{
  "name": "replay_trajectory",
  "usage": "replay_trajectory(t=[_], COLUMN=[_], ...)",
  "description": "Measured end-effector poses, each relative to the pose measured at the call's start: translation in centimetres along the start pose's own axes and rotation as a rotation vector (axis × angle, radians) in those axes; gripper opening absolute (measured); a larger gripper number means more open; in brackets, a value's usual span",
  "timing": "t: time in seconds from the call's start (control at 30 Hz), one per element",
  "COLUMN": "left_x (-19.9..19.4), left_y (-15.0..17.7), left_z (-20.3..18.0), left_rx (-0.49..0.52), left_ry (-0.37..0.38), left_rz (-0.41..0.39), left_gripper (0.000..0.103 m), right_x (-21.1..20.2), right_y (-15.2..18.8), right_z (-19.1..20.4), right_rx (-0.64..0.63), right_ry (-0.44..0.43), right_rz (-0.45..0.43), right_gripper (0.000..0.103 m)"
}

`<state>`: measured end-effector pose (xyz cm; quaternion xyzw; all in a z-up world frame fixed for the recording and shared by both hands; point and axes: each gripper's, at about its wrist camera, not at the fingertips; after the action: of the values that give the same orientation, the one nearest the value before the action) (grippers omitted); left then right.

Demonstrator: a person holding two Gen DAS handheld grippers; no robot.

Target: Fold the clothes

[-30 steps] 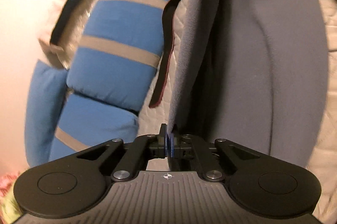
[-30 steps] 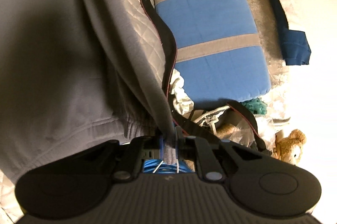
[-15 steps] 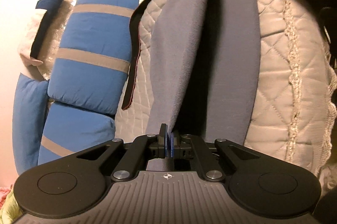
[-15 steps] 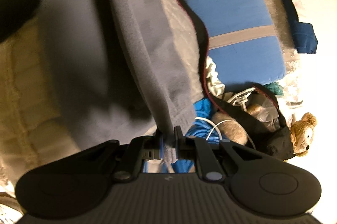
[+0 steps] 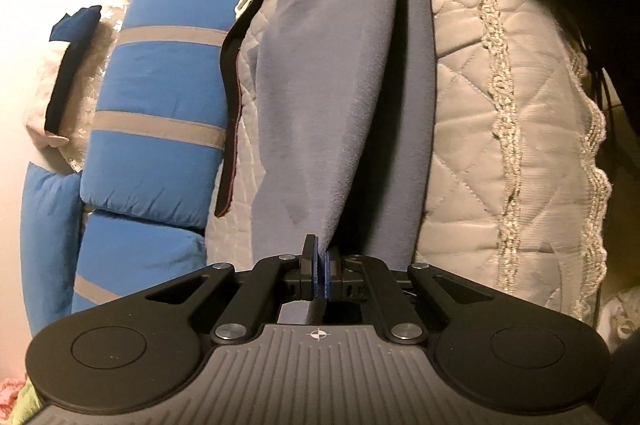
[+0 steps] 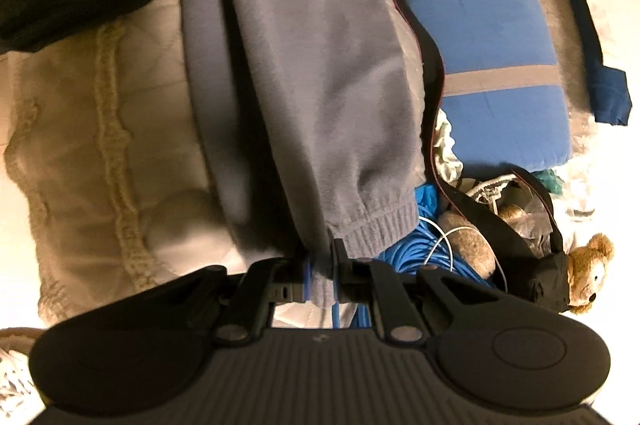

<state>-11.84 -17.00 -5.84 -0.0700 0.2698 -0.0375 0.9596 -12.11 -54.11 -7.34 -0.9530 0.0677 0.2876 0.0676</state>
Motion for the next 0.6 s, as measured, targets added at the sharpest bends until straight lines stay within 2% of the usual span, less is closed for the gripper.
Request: replay_trajectory(t=[0.6], left_x=[-0.50], left_y=[0.43], left_z=[-0.90], left_rx=[-0.027], left_ry=[0.048], left_rz=[0.007], left_gripper=[0.003], right_x=[-0.21], right_y=[0.28], right_z=[0.42], right_rx=[0.012], right_ry=[-0.070], right_rz=[0.059], right_gripper=[0.010])
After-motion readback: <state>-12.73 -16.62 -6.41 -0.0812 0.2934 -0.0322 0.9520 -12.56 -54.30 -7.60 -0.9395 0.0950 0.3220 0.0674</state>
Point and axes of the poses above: each gripper's, at about its wrist camera, not at the fingertips, and x roughly the way its jaws point, z to its left, y to its underside, and after that the axes turned 3 degrees about -z, right-handed
